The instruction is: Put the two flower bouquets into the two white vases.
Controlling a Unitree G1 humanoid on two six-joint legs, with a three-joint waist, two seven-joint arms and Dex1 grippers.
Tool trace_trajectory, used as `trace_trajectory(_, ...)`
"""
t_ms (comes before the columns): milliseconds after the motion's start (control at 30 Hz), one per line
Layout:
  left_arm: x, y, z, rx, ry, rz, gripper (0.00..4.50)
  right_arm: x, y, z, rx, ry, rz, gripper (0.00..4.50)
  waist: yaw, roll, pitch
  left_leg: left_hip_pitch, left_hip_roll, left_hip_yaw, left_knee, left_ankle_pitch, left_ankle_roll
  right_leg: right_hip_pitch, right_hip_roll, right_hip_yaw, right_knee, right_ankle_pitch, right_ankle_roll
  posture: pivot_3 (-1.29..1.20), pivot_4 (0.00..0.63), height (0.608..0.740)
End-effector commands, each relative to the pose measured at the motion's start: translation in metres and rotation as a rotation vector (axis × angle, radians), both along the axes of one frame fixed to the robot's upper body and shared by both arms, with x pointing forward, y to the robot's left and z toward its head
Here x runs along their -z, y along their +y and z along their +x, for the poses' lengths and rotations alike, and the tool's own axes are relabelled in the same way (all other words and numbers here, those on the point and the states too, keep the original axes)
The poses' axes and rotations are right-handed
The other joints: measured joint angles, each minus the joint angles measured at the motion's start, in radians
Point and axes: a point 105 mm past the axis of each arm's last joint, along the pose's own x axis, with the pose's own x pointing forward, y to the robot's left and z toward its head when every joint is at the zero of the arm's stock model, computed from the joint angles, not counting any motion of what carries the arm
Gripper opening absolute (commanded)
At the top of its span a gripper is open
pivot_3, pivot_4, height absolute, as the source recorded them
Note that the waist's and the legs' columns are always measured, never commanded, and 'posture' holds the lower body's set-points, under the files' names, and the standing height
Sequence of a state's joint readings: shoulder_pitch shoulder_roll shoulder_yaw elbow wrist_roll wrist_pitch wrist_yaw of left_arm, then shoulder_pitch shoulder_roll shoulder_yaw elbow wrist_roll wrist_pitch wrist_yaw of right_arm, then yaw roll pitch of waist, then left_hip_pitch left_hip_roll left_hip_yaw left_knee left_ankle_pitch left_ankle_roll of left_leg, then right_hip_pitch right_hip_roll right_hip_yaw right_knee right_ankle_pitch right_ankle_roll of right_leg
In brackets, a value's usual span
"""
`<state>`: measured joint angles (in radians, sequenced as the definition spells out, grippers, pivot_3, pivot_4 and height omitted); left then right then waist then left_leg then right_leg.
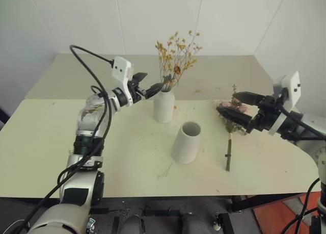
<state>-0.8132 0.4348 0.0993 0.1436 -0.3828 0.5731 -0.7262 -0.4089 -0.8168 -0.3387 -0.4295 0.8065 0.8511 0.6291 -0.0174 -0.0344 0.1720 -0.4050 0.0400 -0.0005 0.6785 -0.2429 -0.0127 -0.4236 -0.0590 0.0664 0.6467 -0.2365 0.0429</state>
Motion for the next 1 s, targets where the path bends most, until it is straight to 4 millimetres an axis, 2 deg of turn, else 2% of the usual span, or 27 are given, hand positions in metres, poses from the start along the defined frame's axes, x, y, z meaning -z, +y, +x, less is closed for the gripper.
trace_trajectory(33,-0.019,0.009,-0.031,0.074,-0.068,0.058,4.47,-0.01,-0.003,-0.004,0.007,-0.052,-0.014,4.5,0.0,0.0,0.0,0.0,0.0,0.0,0.0,0.0,0.0,0.0,0.0,0.0,0.0,0.0,0.0,0.0,0.15,0.74)
trace_trajectory(267,-0.032,0.024,-0.079,0.236,-0.127,0.142,4.47,-0.002,-0.006,-0.004,0.005,0.002,-0.053,4.5,0.005,0.0,0.0,0.0,0.001,0.0,0.0,0.0,0.0,0.0,0.0,-0.001,0.0,0.0,0.0,0.0,0.15,0.74)
trace_trajectory(333,-0.037,0.026,-0.094,0.3,-0.139,0.142,4.47,0.007,-0.009,-0.005,0.028,0.033,-0.12,4.5,0.006,0.0,0.0,0.0,0.001,0.0,0.0,0.0,0.0,0.001,0.0,-0.001,0.0,0.0,0.0,0.0,0.15,0.74)
trace_trajectory(500,-0.034,0.033,-0.125,0.444,-0.117,0.218,4.47,0.02,-0.022,-0.004,0.109,0.16,-0.176,4.5,0.001,0.0,0.0,0.001,0.001,0.001,0.0,0.0,0.0,0.0,0.0,-0.001,0.0,0.0,0.0,0.0,0.15,0.74)
trace_trajectory(633,-0.031,0.035,-0.134,0.492,-0.098,0.259,4.47,0.04,-0.039,0.002,0.239,0.301,-0.277,4.5,0.0,0.0,0.0,0.002,0.002,0.002,0.0,0.0,0.0,0.001,0.001,-0.001,0.0,0.0,-0.001,0.0,0.15,0.74)
trace_trajectory(733,-0.03,0.034,-0.135,0.492,-0.098,0.256,4.47,0.058,-0.048,0.003,0.316,0.473,-0.316,4.5,0.0,0.0,0.0,0.002,0.002,0.002,0.0,0.0,0.0,0.001,0.001,-0.001,0.0,0.0,-0.001,0.0,0.15,0.74)
trace_trajectory(867,-0.027,0.032,-0.137,0.496,-0.095,0.25,4.47,0.073,-0.055,0.015,0.443,0.674,-0.254,4.5,-0.003,0.0,0.0,0.001,0.002,0.002,0.0,0.0,0.0,0.001,0.001,0.0,0.0,0.0,-0.001,0.0,0.15,0.74)
trace_trajectory(1000,-0.025,0.03,-0.138,0.499,-0.091,0.248,4.47,0.087,-0.06,0.03,0.547,0.755,-0.241,4.5,-0.004,0.0,0.0,0.001,0.002,0.002,0.0,0.0,0.0,0.0,0.001,0.0,-0.001,0.0,-0.001,0.0,0.15,0.74)
